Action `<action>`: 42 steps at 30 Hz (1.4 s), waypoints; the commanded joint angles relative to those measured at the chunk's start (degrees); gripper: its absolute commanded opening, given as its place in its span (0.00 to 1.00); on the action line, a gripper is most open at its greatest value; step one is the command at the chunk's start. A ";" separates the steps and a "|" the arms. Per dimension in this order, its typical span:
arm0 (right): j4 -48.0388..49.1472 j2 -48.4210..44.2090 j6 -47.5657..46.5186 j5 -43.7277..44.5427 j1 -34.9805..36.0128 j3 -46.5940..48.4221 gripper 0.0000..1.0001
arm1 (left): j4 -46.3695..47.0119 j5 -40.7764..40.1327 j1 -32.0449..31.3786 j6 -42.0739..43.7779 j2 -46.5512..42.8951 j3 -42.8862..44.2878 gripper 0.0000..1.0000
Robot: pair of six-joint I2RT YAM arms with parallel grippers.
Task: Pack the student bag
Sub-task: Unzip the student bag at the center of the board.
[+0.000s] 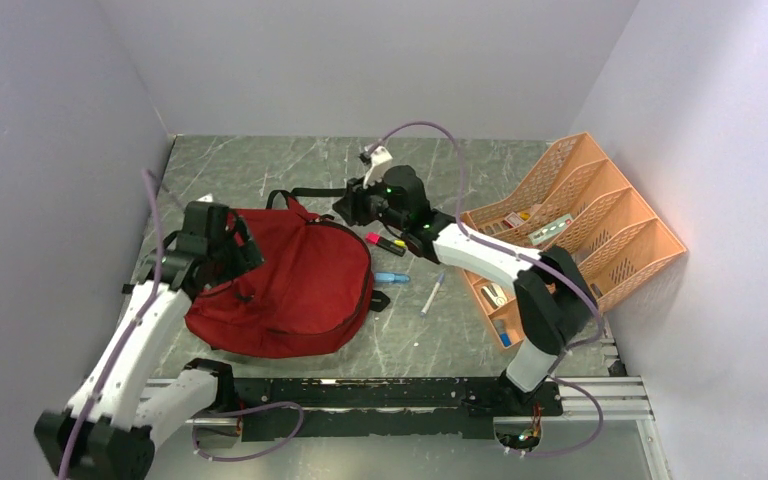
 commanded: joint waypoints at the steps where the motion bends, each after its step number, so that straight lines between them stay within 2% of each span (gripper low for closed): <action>1: -8.45 -6.84 9.38 6.14 -0.07 -4.88 0.43 | 9.03 6.13 0.56 7.59 8.30 1.52 0.85; 6: -8.50 -14.64 13.09 5.23 -0.11 -13.62 0.45 | 13.30 9.11 0.56 10.91 17.25 3.14 0.94; 11: -11.04 -18.49 13.34 4.77 -0.07 -17.85 0.46 | 18.41 16.58 0.44 12.31 22.31 2.39 0.97; 15: -13.08 -20.30 12.97 4.92 -0.05 -19.20 0.46 | 19.84 17.33 -1.71 12.40 24.16 2.09 0.97; 19: -12.78 -22.36 13.58 5.48 -0.11 -21.05 0.47 | 19.99 14.80 -7.90 11.04 24.19 2.36 0.97; 23: -11.52 -23.79 14.76 5.45 -0.04 -23.37 0.47 | 20.06 9.94 -16.97 8.79 23.70 2.84 0.97; 28: -12.31 -23.68 14.96 5.34 -0.07 -24.14 0.47 | 19.27 3.90 -25.52 6.47 26.62 2.31 0.97; 38: -13.68 -26.52 14.66 9.33 -0.05 -26.14 0.47 | 21.17 0.40 -33.13 2.04 30.59 -1.13 0.96; 42: -13.85 -27.51 14.88 9.59 -0.04 -26.53 0.47 | 18.59 -5.08 -34.31 0.58 32.29 -1.15 0.95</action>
